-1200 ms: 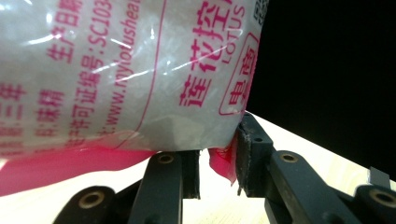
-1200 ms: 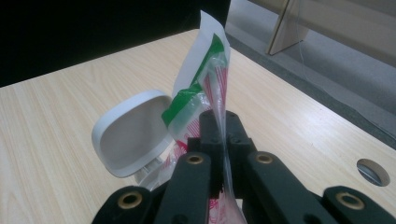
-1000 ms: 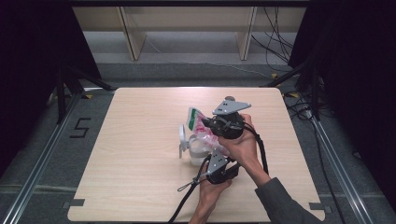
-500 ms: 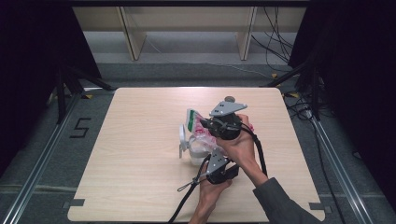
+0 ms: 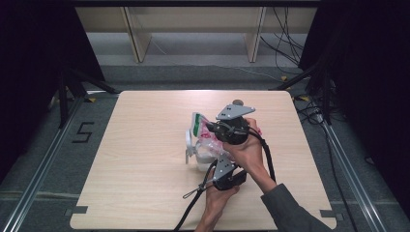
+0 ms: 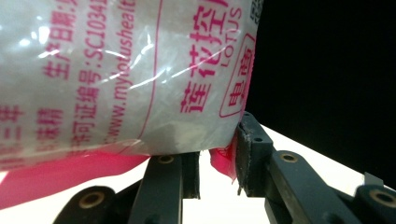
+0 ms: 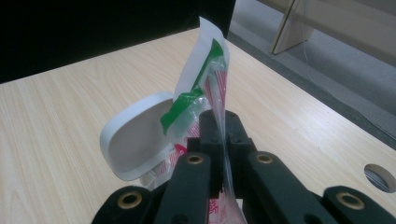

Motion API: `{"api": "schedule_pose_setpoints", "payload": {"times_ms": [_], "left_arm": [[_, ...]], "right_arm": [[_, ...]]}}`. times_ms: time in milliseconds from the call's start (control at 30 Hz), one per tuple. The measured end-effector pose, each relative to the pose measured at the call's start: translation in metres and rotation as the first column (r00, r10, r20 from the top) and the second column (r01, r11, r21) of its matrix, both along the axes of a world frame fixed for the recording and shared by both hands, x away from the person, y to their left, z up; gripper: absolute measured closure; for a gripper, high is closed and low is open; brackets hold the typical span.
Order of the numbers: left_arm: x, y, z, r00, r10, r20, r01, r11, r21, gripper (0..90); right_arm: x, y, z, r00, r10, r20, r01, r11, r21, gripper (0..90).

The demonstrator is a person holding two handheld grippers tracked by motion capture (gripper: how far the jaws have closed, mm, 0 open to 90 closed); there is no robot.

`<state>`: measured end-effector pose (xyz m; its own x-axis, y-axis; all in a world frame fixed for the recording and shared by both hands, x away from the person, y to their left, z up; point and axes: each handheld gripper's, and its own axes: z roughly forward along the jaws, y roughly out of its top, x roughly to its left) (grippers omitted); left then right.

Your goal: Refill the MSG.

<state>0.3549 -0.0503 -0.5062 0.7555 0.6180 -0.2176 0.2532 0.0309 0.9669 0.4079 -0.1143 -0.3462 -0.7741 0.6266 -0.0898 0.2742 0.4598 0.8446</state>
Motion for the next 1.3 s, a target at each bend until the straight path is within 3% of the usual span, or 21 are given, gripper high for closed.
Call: {"api": "schedule_pose_setpoints", "payload": {"times_ms": [67, 133, 233, 267, 533, 567, 767, 800, 833, 933, 1000, 1067, 1300], "left_arm": [[-0.0001, -0.0005, -0.0004, 1.0, 0.001, 0.0, -0.001, 0.9999, -0.016, 72.8], [-0.0005, 0.001, 0.0003, 1.0, 0.005, 0.003, -0.005, 0.9999, 0.015, 72.9], [-0.0007, 0.0003, 0.0003, 1.0, 0.006, 0.002, -0.006, 1.0, 0.0, 72.8], [-0.0006, -0.0003, 0.0003, 1.0, 0.006, 0.003, -0.006, 0.9999, -0.016, 72.8], [-0.0004, -0.0004, 0.0002, 1.0, 0.004, 0.006, -0.004, 0.9999, -0.016, 72.8], [-0.0004, -0.0003, 0.0004, 1.0, 0.003, 0.005, -0.003, 0.9999, -0.014, 72.8], [-0.0008, 0.0003, 0.0007, 1.0, 0.002, 0.002, -0.002, 0.9999, -0.013, 72.8], [0.0, -0.0003, 0.0001, 0.9999, -0.005, 0.012, 0.005, 0.9996, -0.028, 72.8], [-0.0006, 0.0008, 0.0011, 1.0, 0.001, 0.007, -0.001, 0.9999, -0.011, 72.8], [-0.0007, 0.0, 0.0004, 1.0, 0.006, 0.0, -0.006, 0.9999, -0.011, 72.8], [-0.0003, 0.0002, 0.0004, 1.0, 0.002, 0.003, -0.002, 0.9999, -0.017, 72.8], [0.0005, 0.0012, 0.0002, 1.0, 0.001, 0.009, -0.001, 1.0, -0.002, 72.8], [-0.0001, 0.0009, 0.0007, 1.0, 0.0, 0.004, 0.0, 0.9999, -0.016, 72.8]], "right_arm": [[-0.0004, 0.0008, -0.0009, 1.0, 0.007, -0.006, -0.007, 0.9999, -0.014, 89.6], [-0.0003, 0.0005, -0.0003, 1.0, 0.005, -0.001, -0.005, 1.0, -0.004, 89.6], [-0.002, 0.0008, -0.0006, 0.9997, -0.014, -0.022, 0.015, 0.9998, 0.013, 89.6], [-0.0005, 0.0007, -0.0005, 1.0, 0.001, 0.001, -0.001, 1.0, 0.005, 89.6], [-0.0001, 0.0003, 0.0004, 1.0, 0.001, 0.0, -0.001, 1.0, 0.002, 89.5], [0.0003, 0.0002, 0.0, 0.9999, -0.004, 0.016, 0.004, 1.0, 0.002, 89.6], [-0.0008, 0.0016, -0.0006, 0.9999, -0.007, -0.008, 0.007, 1.0, -0.001, 89.6], [0.0004, 0.0013, -0.0003, 1.0, 0.006, 0.002, -0.006, 1.0, -0.005, 89.6], [0.0001, 0.0015, -0.0004, 1.0, -0.006, 0.007, 0.006, 1.0, 0.006, 89.6], [0.0005, 0.0014, -0.001, 1.0, 0.003, 0.002, -0.003, 1.0, -0.004, 89.5], [0.0011, 0.0025, -0.0024, 0.9997, -0.002, 0.022, 0.003, 0.9999, -0.011, 89.5], [0.0006, 0.0015, -0.0007, 0.9999, -0.01, 0.007, 0.01, 1.0, -0.001, 89.5], [0.0005, 0.0029, -0.0017, 0.9999, -0.013, 0.0, 0.013, 0.9999, 0.009, 89.5]]}}
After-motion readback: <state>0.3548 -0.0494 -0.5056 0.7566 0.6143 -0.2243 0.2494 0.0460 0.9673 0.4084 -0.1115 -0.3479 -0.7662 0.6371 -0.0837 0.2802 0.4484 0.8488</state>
